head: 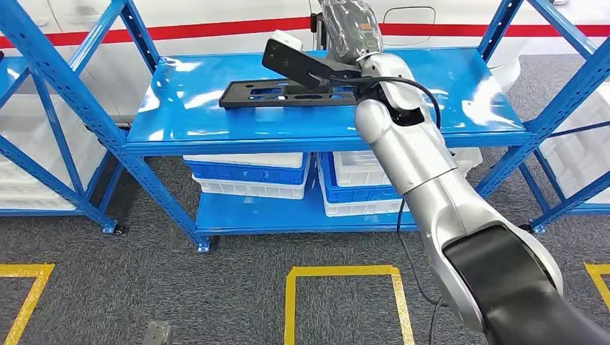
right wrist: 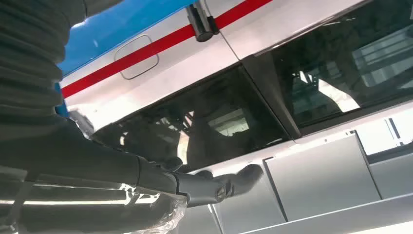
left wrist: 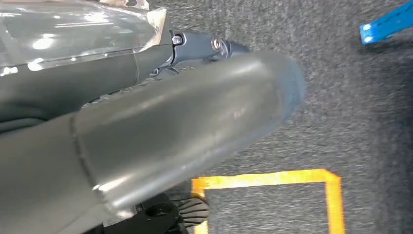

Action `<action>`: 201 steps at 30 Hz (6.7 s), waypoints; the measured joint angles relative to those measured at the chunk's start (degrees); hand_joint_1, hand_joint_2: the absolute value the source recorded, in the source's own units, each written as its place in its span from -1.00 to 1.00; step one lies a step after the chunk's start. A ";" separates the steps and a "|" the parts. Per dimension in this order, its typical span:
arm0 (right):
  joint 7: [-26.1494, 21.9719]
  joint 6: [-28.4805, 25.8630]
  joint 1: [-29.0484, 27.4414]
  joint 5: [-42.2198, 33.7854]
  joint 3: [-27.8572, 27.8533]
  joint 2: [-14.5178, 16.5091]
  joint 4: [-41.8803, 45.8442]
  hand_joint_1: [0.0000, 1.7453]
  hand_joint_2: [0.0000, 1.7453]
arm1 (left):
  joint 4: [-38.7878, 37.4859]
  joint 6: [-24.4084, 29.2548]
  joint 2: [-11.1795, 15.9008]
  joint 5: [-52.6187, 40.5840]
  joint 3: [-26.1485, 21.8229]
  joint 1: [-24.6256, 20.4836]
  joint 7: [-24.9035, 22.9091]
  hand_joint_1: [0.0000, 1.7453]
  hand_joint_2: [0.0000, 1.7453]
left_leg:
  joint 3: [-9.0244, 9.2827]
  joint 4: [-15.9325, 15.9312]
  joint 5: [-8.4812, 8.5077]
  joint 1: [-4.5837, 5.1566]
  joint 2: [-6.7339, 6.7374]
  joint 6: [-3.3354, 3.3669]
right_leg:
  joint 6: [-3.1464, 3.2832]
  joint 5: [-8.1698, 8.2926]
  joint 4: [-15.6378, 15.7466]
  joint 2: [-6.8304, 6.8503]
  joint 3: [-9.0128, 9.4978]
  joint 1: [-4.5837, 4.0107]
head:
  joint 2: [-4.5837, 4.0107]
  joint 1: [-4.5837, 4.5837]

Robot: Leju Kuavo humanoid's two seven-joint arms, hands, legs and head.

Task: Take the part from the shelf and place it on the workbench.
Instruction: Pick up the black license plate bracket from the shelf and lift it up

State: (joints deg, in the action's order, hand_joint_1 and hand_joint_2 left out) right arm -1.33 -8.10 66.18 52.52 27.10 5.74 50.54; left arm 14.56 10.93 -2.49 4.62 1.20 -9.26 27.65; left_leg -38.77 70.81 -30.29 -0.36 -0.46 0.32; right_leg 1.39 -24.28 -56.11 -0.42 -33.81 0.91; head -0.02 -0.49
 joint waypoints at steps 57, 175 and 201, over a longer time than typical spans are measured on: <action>-5.74 -3.35 -4.14 -6.80 -1.65 -2.00 1.43 -1.00 1.00 | -1.58 1.61 0.53 -5.83 -1.73 2.43 -9.50 -1.00 -1.00 | 1.92 -12.99 7.65 -0.91 -0.42 0.03 | -5.39 -1.35 0.92 0.52 2.39 1.71 | 0.00 0.24; 2.72 -9.12 -48.55 15.41 -1.27 -5.28 31.12 -1.00 1.00 | -3.87 1.84 -3.44 -16.76 0.23 6.47 -29.96 -1.00 -1.00 | 2.09 -13.09 7.22 -1.26 -0.41 0.00 | -6.13 -2.02 0.73 0.55 2.51 1.36 | 0.00 0.21; 10.33 -13.81 -25.60 27.11 -10.30 -0.01 -9.10 -0.04 1.00 | -3.87 3.19 -3.47 -17.19 -0.58 6.45 -29.38 -1.00 -1.00 | 2.15 -13.06 7.25 -1.25 -0.41 0.04 | -6.16 -1.99 0.72 0.55 2.59 1.37 | 0.00 0.21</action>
State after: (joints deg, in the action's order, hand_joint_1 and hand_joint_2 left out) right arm 9.00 -21.91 40.58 79.63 16.80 5.73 41.44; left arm 10.69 14.12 -5.97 -12.57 0.62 -2.81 -1.73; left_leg -36.62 57.74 -23.03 -1.61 -0.87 0.37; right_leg -4.78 -26.27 -55.39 0.13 -31.22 2.28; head -0.02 -0.28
